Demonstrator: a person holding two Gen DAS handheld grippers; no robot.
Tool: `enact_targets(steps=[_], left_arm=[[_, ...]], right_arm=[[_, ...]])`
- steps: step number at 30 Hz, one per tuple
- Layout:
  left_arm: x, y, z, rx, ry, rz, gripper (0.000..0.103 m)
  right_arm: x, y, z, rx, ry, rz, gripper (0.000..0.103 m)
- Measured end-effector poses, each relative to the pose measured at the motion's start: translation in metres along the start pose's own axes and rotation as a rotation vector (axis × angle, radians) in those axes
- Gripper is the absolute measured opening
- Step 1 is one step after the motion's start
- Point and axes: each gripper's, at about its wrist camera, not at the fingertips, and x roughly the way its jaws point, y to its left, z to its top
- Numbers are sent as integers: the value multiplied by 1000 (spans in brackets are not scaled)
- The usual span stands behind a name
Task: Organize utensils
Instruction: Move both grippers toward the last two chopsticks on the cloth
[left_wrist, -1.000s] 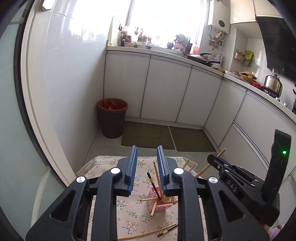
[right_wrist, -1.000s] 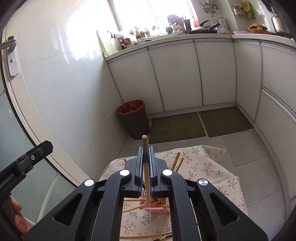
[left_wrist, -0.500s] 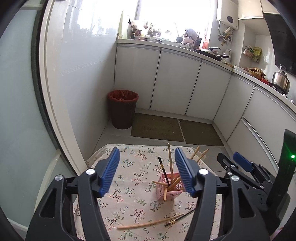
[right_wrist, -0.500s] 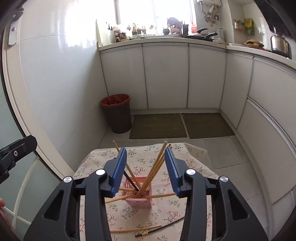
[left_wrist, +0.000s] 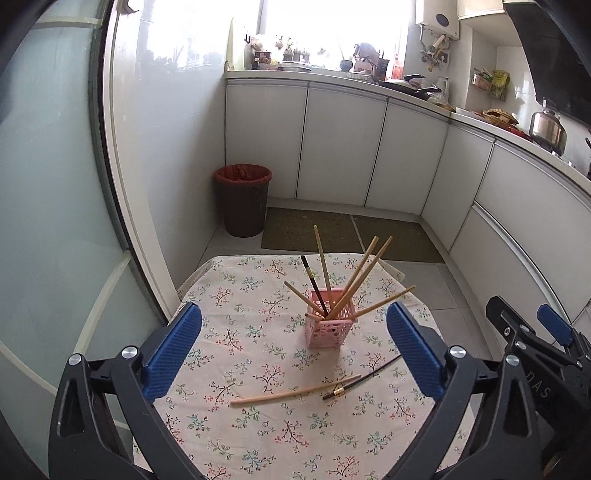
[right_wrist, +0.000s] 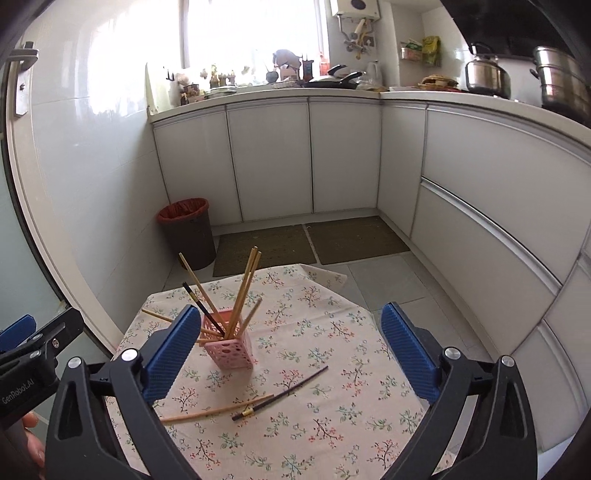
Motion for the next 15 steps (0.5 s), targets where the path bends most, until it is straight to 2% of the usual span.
enact_targets(steps=[5, 8, 15], left_arm=[[-2, -8, -14, 20, 70, -44, 96], [0, -11, -24, 40, 105, -55, 96], [14, -22, -53, 111, 204, -66, 96]], right_arm=[[-5, -31, -21, 77, 85, 11, 97], [-6, -45, -32, 100, 107, 8, 97], [3, -102, -90, 221, 238, 29, 97]])
